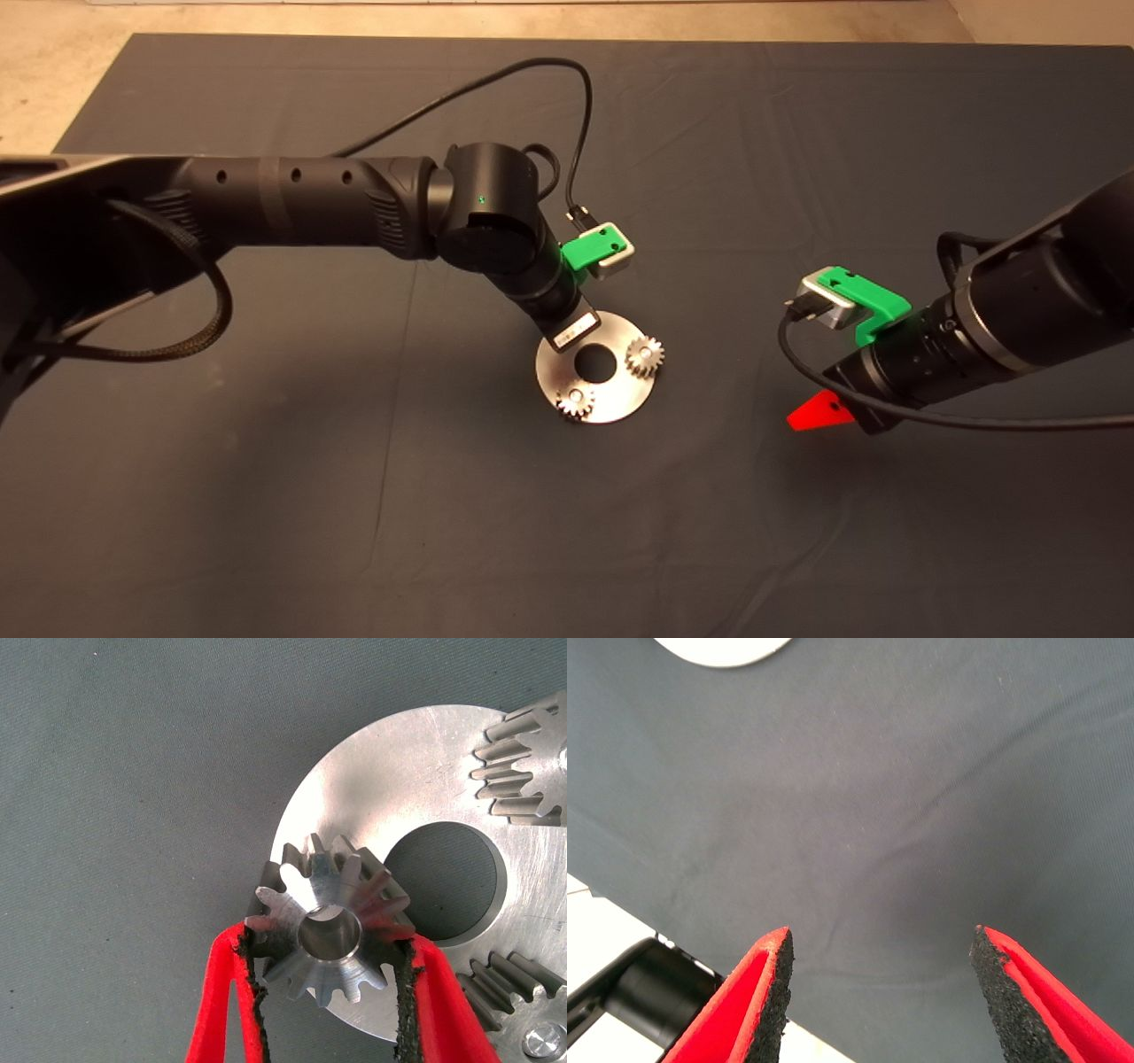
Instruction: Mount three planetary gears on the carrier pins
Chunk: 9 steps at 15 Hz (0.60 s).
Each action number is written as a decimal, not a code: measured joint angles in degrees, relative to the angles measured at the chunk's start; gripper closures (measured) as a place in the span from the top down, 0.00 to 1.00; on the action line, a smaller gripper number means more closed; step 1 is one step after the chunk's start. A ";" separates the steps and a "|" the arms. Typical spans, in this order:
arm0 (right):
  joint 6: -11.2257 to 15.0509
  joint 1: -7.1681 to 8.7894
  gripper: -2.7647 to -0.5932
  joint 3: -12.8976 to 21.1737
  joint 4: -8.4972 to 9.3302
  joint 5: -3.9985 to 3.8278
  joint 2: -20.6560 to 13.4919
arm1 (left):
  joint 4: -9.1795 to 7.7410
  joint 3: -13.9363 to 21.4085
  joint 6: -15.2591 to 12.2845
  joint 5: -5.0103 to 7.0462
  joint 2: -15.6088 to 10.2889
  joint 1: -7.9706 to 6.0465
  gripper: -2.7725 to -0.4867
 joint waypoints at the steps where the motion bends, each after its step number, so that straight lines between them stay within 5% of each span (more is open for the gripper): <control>1: 0.00 0.02 0.40 0.02 0.00 0.01 -0.03 | -0.02 -0.02 -0.01 -0.66 -0.19 0.00 0.02; 9: 0.00 0.00 0.40 0.02 0.00 0.03 -0.01 | -0.08 -0.41 0.76 -1.12 -0.24 0.12 0.02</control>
